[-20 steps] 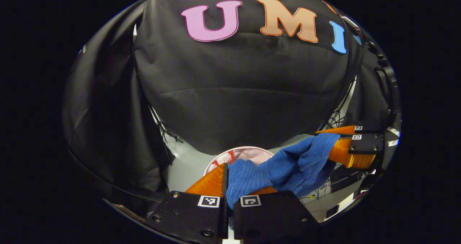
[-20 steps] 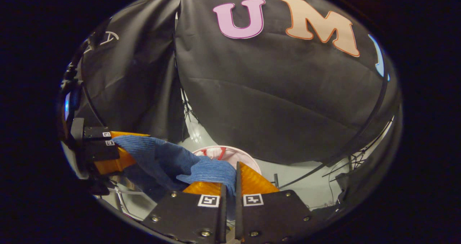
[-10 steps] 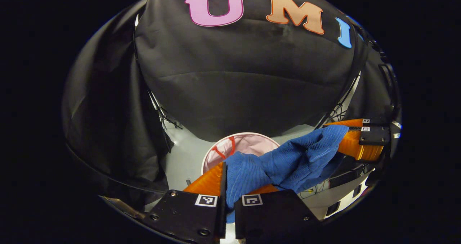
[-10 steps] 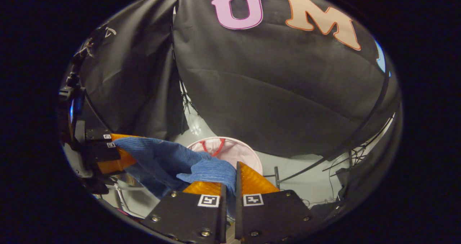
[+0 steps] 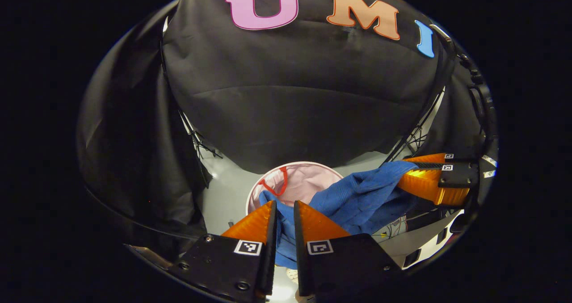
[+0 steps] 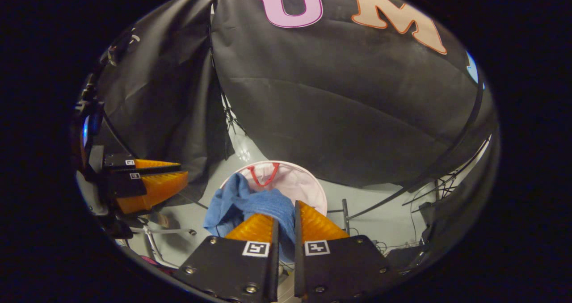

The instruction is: Grasp the clothes on the hanger with both hands and then place them into the laundry hamper below.

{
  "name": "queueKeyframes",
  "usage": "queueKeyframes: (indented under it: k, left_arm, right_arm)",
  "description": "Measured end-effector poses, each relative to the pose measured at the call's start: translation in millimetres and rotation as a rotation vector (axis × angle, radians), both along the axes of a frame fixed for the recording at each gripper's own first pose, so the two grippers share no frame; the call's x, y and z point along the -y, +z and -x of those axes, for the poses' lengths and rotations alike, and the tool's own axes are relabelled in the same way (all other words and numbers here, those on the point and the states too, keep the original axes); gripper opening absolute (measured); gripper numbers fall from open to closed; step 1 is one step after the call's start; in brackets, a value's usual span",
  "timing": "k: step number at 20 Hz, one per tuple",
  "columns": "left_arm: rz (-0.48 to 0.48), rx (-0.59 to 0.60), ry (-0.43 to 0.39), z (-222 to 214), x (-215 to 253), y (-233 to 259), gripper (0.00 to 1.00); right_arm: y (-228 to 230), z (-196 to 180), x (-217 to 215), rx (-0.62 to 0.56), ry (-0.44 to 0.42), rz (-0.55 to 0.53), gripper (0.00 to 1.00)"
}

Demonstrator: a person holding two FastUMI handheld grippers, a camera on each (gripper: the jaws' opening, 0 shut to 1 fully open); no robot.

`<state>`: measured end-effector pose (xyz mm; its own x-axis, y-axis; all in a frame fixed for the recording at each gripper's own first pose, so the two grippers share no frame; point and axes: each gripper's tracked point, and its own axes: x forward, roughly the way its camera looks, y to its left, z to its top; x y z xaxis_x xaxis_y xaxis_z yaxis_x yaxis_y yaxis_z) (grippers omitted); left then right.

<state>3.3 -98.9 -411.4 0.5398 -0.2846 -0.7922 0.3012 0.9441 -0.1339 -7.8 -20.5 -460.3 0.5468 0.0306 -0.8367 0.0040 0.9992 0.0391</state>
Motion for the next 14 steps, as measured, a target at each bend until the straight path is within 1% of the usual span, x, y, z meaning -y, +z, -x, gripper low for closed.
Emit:
queueKeyframes:
  k: [4,8,14]
  left_arm:
    - [-0.005,0.0,-0.005,0,0,-1,0.23]
    - [-0.004,0.001,-0.007,0,0,-1,0.23]
    - [0.004,0.022,-0.007,-3,1,6,0.23]
  right_arm:
    - [6,-5,-3,0.018,-0.003,-0.02,0.15]
    - [10,-12,-2,0.034,0.002,-0.013,0.14]
    - [12,-9,-2,0.043,-0.002,-0.018,0.14]
